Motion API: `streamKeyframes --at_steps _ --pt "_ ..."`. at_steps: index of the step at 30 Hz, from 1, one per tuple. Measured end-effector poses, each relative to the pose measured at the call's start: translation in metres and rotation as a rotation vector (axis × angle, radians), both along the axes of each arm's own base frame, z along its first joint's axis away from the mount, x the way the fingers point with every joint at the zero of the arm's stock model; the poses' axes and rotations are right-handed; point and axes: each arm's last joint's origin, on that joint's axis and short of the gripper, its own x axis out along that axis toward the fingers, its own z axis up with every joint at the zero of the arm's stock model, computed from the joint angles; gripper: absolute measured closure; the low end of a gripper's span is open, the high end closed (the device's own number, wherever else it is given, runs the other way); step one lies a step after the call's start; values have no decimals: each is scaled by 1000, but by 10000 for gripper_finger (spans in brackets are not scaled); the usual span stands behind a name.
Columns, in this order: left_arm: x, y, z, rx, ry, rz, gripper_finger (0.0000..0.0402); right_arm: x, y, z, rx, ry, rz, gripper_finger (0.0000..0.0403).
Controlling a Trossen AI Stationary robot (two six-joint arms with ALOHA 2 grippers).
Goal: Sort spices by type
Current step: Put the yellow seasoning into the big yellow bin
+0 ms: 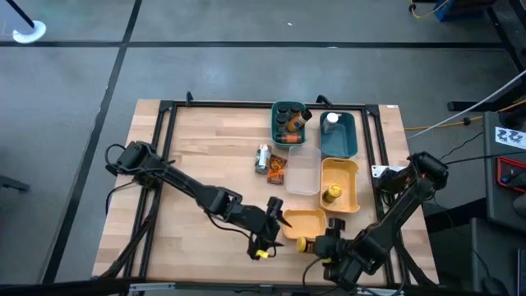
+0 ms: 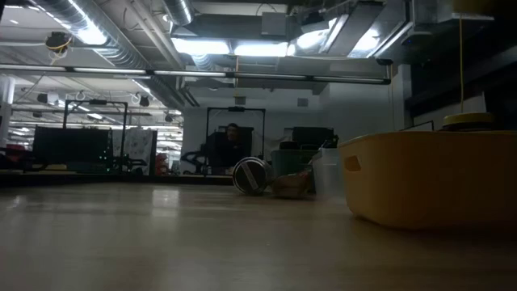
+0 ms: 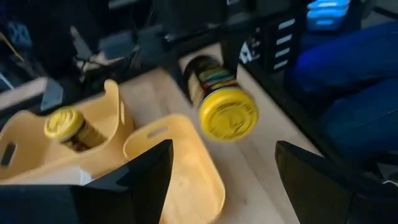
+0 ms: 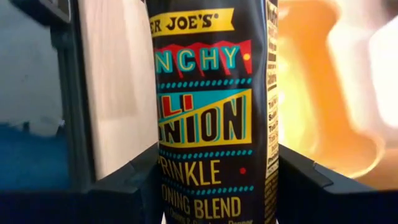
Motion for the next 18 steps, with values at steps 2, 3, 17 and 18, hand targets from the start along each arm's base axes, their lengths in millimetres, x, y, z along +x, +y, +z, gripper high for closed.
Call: streamKeyframes --at_steps 2,3,17,18 --pt "0 -3 2 -3 -23 -11 137 1 -1 3 -32 -45 4 185" --pt "0 -4 3 -6 -30 -12 137 2 -1 4 -46 -71 5 185" --pt "0 -4 3 -45 -24 10 137 33 -16 9 -116 -211 42 184" --pt "0 -4 2 -49 -19 14 137 34 -17 9 -116 -212 40 184"
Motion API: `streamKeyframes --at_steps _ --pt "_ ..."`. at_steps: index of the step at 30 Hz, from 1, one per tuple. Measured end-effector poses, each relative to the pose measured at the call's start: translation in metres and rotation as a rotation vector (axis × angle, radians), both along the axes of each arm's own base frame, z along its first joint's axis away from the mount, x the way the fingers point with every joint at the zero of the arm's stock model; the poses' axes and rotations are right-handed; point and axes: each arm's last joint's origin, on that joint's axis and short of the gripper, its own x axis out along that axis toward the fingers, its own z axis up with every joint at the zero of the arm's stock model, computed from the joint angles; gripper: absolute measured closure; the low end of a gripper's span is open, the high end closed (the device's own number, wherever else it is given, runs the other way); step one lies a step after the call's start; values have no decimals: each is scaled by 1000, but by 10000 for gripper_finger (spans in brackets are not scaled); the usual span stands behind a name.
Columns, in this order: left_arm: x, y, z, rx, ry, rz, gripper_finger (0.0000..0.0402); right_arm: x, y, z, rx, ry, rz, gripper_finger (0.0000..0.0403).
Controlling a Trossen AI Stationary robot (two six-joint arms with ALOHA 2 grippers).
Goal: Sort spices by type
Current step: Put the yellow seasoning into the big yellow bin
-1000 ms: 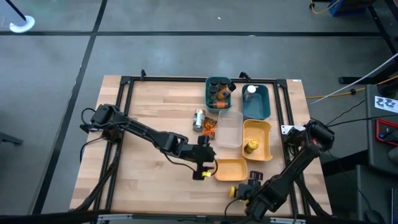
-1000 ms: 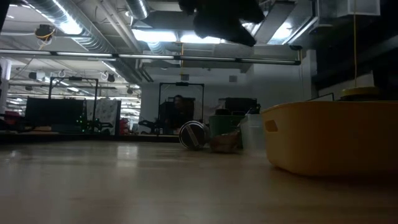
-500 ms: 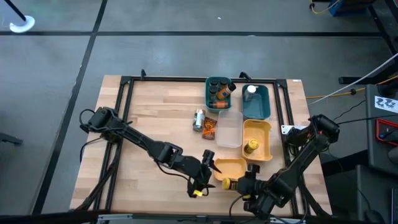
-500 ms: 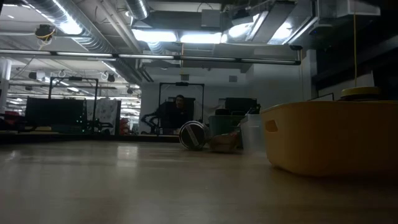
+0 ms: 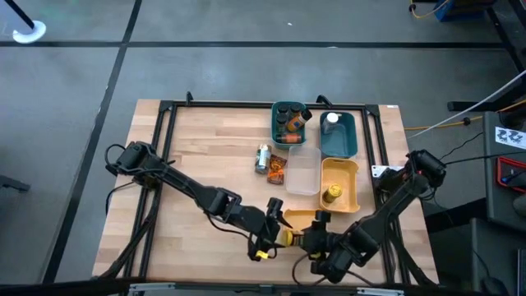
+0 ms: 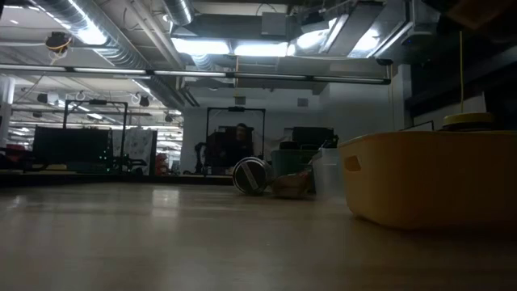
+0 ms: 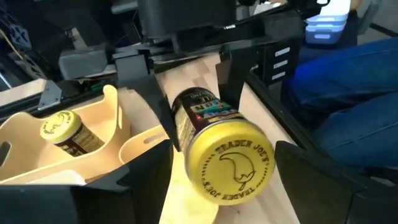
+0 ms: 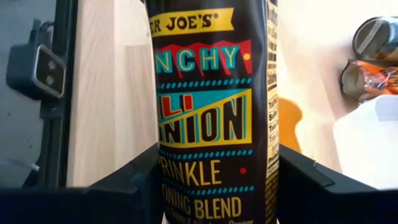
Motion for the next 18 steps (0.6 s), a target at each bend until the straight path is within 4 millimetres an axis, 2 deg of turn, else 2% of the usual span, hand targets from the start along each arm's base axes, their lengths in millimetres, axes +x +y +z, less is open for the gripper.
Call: streamKeyframes --at_steps 7,18 --pt "0 1 -1 -5 10 10 137 7 -7 0 -8 -17 -37 183" --pt "2 0 -7 4 25 4 137 13 -2 5 28 -93 -24 183"
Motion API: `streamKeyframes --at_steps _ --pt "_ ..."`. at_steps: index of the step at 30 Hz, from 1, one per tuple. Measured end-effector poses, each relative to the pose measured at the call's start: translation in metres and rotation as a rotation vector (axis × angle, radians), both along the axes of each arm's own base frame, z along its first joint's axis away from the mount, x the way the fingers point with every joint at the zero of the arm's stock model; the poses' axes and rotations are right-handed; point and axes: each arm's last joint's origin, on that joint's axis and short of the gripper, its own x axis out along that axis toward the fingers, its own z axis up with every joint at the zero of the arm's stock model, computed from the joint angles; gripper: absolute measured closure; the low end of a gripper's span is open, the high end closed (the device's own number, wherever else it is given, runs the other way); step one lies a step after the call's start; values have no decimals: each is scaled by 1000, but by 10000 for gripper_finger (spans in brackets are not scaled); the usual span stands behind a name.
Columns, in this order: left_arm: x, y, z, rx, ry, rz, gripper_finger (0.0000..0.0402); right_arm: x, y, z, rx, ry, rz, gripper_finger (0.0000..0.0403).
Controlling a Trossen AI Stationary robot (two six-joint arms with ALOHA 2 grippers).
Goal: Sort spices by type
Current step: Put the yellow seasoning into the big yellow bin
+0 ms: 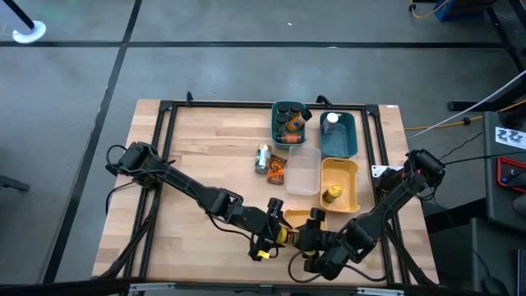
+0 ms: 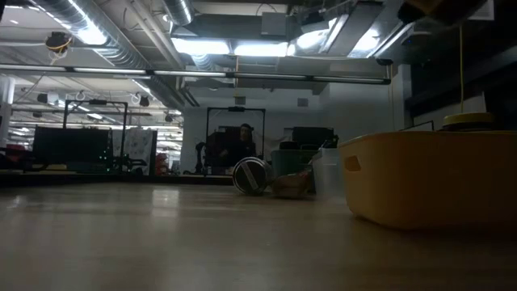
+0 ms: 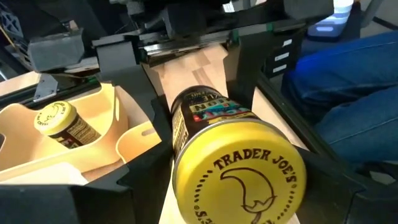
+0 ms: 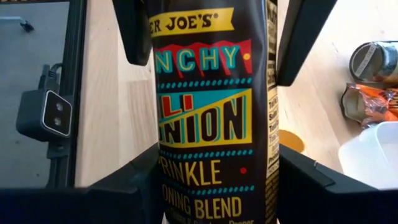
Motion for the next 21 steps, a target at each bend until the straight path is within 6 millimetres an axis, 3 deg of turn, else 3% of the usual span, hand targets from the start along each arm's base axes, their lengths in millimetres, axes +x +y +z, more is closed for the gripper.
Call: streamKeyframes --at_steps 6,12,21 --pt "0 0 1 3 -9 21 140 0 0 0 -6 -7 -1 183" --pt "0 1 1 16 -14 33 182 0 0 0 4 -9 -8 181" --pt "1 1 1 3 -17 24 186 0 1 0 37 27 31 164"
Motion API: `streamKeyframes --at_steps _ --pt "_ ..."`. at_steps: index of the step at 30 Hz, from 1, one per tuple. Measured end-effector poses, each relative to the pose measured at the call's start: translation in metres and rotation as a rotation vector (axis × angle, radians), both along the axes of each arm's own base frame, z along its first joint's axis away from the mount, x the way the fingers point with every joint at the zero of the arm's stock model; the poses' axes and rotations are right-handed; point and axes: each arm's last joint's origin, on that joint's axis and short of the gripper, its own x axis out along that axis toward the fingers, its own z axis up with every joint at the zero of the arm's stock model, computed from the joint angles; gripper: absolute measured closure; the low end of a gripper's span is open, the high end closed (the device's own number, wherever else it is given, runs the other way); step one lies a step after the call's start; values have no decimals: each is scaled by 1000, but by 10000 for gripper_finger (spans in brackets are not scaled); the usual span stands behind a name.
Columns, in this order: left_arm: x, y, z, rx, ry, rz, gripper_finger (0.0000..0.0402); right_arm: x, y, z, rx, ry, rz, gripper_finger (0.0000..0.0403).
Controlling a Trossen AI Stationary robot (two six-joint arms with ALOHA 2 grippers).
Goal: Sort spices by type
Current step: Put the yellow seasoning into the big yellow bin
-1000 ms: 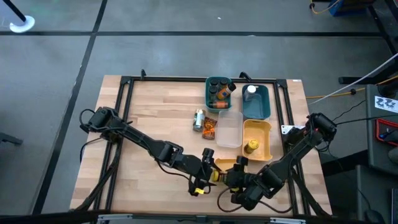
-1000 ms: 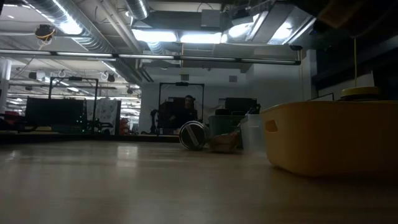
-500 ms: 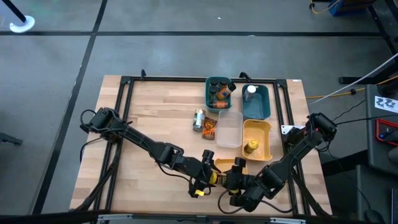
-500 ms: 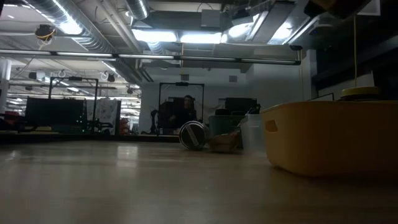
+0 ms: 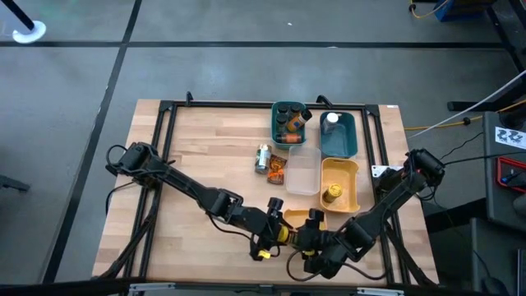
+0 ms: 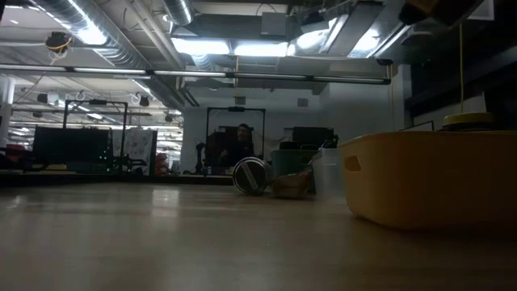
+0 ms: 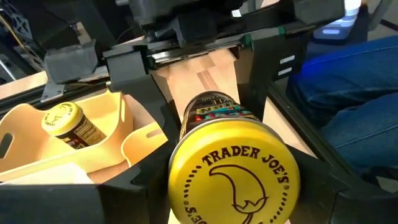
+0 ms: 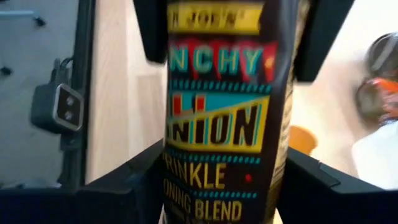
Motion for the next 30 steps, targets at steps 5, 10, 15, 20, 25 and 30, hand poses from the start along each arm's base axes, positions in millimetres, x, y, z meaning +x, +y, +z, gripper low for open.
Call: streamKeyframes --at_steps 5,10,15,20,25,30 --pt "1 0 1 -9 -14 -3 186 3 -3 -1 71 69 38 153" --pt "1 1 1 -20 -10 6 187 9 -10 -3 148 142 62 149" --pt "1 1 1 -22 -14 13 187 8 -17 -6 198 271 99 148" --pt "1 2 1 -23 -10 28 187 -1 -19 -8 172 347 88 148" --pt "4 7 2 -58 -11 52 187 -18 -22 12 167 322 90 148" --pt "13 24 8 -126 -65 112 188 -42 -30 43 149 223 77 148"
